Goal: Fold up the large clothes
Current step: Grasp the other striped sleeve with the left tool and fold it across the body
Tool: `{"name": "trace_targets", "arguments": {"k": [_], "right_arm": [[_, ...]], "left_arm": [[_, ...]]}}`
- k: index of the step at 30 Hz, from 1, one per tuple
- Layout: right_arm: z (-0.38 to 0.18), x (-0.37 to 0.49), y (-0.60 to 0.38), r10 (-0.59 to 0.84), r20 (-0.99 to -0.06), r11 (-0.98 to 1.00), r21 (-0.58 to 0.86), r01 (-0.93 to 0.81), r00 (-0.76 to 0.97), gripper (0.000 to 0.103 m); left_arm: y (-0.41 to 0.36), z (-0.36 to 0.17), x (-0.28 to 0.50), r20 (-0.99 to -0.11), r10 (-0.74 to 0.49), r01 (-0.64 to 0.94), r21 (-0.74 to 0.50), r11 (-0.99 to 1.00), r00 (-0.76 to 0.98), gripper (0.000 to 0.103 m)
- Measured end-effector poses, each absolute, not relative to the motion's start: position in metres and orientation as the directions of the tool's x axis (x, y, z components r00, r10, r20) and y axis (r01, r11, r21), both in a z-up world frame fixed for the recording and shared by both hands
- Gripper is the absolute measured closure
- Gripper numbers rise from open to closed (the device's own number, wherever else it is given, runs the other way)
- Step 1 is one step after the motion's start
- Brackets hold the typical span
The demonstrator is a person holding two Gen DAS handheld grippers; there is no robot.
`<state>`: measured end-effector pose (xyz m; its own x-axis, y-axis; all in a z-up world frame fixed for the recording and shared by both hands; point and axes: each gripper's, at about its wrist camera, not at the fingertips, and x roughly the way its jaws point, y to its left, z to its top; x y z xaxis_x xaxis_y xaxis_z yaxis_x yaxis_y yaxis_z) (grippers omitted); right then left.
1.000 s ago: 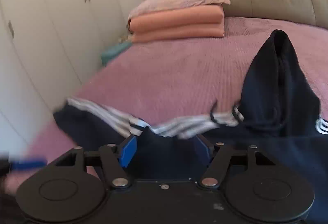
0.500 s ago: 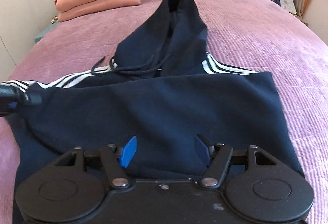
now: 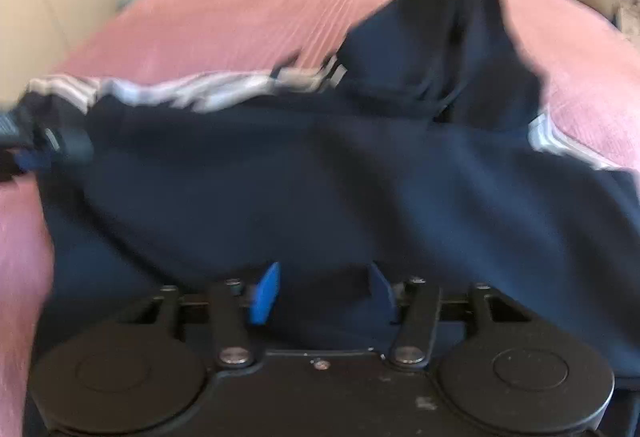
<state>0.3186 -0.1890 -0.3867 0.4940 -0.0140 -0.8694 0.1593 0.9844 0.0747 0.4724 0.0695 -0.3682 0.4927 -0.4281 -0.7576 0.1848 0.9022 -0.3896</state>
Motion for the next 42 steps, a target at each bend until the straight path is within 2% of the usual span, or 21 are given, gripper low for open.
{"name": "trace_targets", "arguments": {"k": [1,4,8,10,13,16,20,24,25,31,34,38,42], "right_arm": [[-0.384,0.318,-0.185,-0.026,-0.861,0.989,0.053,0.14,0.509,0.041],[-0.38,0.316,-0.185,-0.006,-0.854,0.991,0.065,0.118,0.52,0.041],[-0.382,0.313,-0.185,-0.002,-0.858,0.99,0.069,0.12,0.514,0.041],[-0.383,0.313,-0.183,-0.013,-0.857,0.991,0.059,0.123,0.515,0.041],[-0.384,0.314,-0.18,-0.029,-0.858,0.989,0.05,0.141,0.512,0.041],[-0.385,0.316,-0.179,-0.041,-0.858,0.984,0.053,0.167,0.512,0.04],[-0.378,0.306,-0.176,-0.058,-0.848,0.979,0.055,0.198,0.527,0.04],[-0.371,0.294,-0.175,-0.065,-0.842,0.972,0.069,0.226,0.536,0.039],[-0.37,0.292,-0.175,-0.067,-0.842,0.97,0.071,0.232,0.536,0.039],[-0.366,0.283,-0.174,-0.07,-0.844,0.963,0.081,0.256,0.531,0.039],[-0.363,0.281,-0.174,-0.071,-0.841,0.962,0.084,0.259,0.536,0.039],[-0.352,0.273,-0.176,-0.071,-0.826,0.96,0.097,0.264,0.559,0.039],[-0.347,0.262,-0.179,-0.062,-0.819,0.956,0.115,0.269,0.571,0.039]], "left_arm": [[0.082,-0.364,0.471,-0.757,-0.391,0.161,-0.362,0.918,0.524,0.031],[0.134,-0.348,0.483,-0.75,-0.266,0.045,-0.301,0.952,0.606,0.031],[0.199,-0.332,0.512,-0.735,-0.097,-0.131,-0.246,0.96,0.671,0.023],[0.223,-0.332,0.533,-0.735,-0.006,-0.21,-0.2,0.957,0.678,0.022],[0.256,-0.345,0.566,-0.768,0.043,-0.33,-0.223,0.917,0.639,0.022],[0.29,-0.364,0.595,-0.788,0.026,-0.442,-0.318,0.839,0.615,0.023],[0.316,-0.383,0.621,-0.803,0.077,-0.502,-0.292,0.814,0.592,0.023],[0.312,-0.39,0.633,-0.793,0.11,-0.469,-0.236,0.851,0.599,0.024],[0.306,-0.39,0.635,-0.793,0.119,-0.453,-0.211,0.866,0.597,0.026],[0.274,-0.39,0.643,-0.762,0.106,-0.323,-0.14,0.936,0.639,0.089],[0.272,-0.371,0.628,-0.725,0.117,-0.3,-0.128,0.945,0.678,0.091],[0.26,-0.311,0.569,-0.59,0.141,-0.234,-0.083,0.969,0.795,0.091],[0.233,-0.274,0.529,-0.52,0.124,-0.156,-0.017,0.988,0.845,0.091]]}}
